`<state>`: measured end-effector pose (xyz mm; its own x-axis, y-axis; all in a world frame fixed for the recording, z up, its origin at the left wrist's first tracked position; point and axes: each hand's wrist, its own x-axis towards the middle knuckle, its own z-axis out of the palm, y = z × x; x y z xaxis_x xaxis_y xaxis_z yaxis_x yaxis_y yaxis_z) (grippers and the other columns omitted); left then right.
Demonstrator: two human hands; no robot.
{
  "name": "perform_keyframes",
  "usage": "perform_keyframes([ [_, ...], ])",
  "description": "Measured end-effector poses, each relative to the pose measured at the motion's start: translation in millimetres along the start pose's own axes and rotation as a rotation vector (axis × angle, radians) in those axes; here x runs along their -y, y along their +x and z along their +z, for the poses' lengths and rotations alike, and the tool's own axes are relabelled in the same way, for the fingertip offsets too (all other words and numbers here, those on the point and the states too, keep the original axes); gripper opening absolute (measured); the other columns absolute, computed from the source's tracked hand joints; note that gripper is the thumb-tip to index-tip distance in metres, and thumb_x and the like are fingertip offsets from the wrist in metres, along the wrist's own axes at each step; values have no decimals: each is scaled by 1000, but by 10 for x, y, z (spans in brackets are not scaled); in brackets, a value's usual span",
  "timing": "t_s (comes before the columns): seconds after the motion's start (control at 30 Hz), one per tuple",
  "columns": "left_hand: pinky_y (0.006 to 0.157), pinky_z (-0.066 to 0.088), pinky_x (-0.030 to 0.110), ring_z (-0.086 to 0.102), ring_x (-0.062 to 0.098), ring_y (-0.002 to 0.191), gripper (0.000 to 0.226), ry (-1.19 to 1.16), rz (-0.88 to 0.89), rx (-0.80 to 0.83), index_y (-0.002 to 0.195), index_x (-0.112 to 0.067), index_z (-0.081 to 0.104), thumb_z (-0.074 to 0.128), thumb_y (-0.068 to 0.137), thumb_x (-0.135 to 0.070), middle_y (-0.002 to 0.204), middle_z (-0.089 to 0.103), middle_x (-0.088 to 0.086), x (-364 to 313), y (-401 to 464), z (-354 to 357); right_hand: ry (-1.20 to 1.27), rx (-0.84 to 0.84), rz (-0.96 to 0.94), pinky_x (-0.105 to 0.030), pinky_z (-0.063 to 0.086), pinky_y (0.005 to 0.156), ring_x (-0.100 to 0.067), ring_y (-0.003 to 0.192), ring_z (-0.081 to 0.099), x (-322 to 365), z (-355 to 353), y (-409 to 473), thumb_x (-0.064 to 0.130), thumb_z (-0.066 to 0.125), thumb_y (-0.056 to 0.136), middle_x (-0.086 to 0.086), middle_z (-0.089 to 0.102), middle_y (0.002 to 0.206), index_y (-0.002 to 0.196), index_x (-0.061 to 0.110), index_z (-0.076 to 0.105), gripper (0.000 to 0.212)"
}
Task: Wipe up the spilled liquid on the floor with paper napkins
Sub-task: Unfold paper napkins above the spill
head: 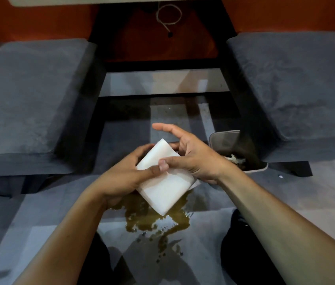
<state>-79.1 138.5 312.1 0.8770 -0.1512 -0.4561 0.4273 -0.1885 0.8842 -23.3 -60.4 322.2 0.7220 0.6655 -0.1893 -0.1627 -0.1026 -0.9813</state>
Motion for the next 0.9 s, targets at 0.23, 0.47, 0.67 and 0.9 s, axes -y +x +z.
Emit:
perform_keyframes([
  [0.23, 88, 57, 48, 72, 33, 110, 64, -716, -129, -141, 131, -24, 69, 46, 94, -71, 123, 73, 13, 112, -126, 50, 151, -34, -72, -55, 58, 92, -41, 115, 67, 1, -1, 33, -6, 65, 93, -21, 69, 125, 155, 33, 34, 80],
  [0.47, 69, 63, 51, 77, 31, 95, 87, -798, 138, -439, 154, -52, 27, 65, 94, -2, 123, 69, 10, -7, -20, 234, 274, -87, -23, -45, 60, 85, -33, 108, 71, -85, 95, 17, 4, 73, 90, -22, 67, 128, 155, 43, 26, 89],
  [0.67, 88, 57, 63, 72, 39, 107, 73, -907, 95, -486, 147, -47, 45, 51, 98, 7, 115, 65, 12, -32, 57, 312, -3, -153, 31, -53, 45, 112, -19, 127, 62, -370, -5, -187, 12, 98, 60, -2, 64, 136, 153, 59, 12, 135],
  [0.9, 89, 59, 58, 70, 35, 110, 35, -977, -16, -400, 127, -16, 66, 53, 99, 0, 127, 67, 16, 54, 10, 269, -65, -168, 42, -48, 53, 104, -19, 121, 66, -466, 12, -447, -2, 84, 77, -3, 71, 127, 135, 17, 61, 66],
])
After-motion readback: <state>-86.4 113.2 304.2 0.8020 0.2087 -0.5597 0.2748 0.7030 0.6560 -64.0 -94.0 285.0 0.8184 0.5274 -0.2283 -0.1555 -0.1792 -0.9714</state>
